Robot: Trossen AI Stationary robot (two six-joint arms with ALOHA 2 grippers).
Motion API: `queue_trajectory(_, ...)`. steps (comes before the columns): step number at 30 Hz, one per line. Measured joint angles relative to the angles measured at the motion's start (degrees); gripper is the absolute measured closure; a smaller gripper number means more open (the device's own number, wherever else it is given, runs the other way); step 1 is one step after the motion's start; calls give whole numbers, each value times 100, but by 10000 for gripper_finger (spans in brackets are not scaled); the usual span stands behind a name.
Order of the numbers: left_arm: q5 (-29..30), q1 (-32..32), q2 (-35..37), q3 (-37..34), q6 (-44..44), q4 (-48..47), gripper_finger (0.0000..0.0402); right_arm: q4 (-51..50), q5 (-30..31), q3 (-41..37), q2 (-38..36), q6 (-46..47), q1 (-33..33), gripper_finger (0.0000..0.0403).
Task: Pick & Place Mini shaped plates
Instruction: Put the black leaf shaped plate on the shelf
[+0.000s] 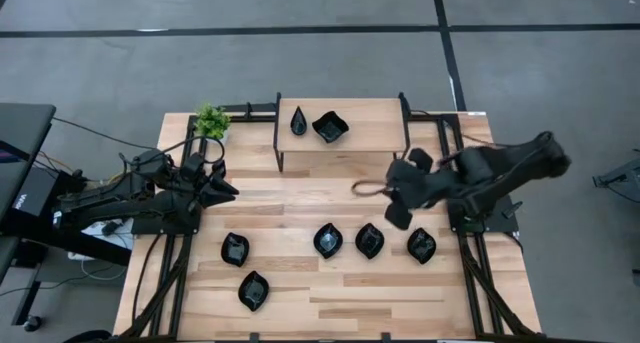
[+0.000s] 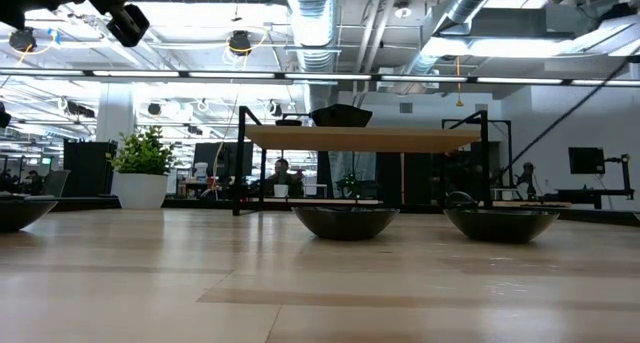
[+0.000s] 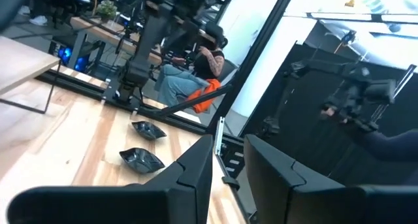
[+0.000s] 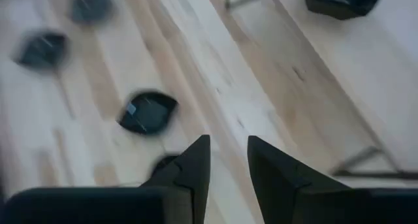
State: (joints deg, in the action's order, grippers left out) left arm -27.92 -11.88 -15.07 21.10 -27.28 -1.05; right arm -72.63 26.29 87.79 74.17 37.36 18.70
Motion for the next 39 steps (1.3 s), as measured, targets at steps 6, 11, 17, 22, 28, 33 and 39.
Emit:
queue_trajectory(6, -2, -1, 0, 0, -530, 263, 311, 2427, 100, -2219, -1585, -24, 35, 306)
queue_trajectory(11, -4, -2, 0, 0, -904, 763, 311, 4334, 80, -3814, -2637, -197, 42, 306)
queue_trajectory(17, -9, -2, -39, 7, -1159, 1299, 311, 6698, -97, -5290, -3556, -1153, 42, 306)
queue_trajectory(22, -249, 0, -328, 28, -1489, 1269, 311, 7512, -183, -6127, -4218, -1419, 42, 306)
queue_trajectory(28, -822, 0, -1173, 695, -1519, 1260, 311, 8418, -202, -6997, -4961, -1575, 39, 306)
queue_trajectory(33, -1644, 0, -2227, 1742, -1485, 585, 311, 9207, -93, -7564, -5523, -1791, 36, 306)
queue_trajectory(39, -1452, 152, -3536, 2324, -2005, -2384, 311, 9261, -42, -7813, -5975, -1753, 35, 306)
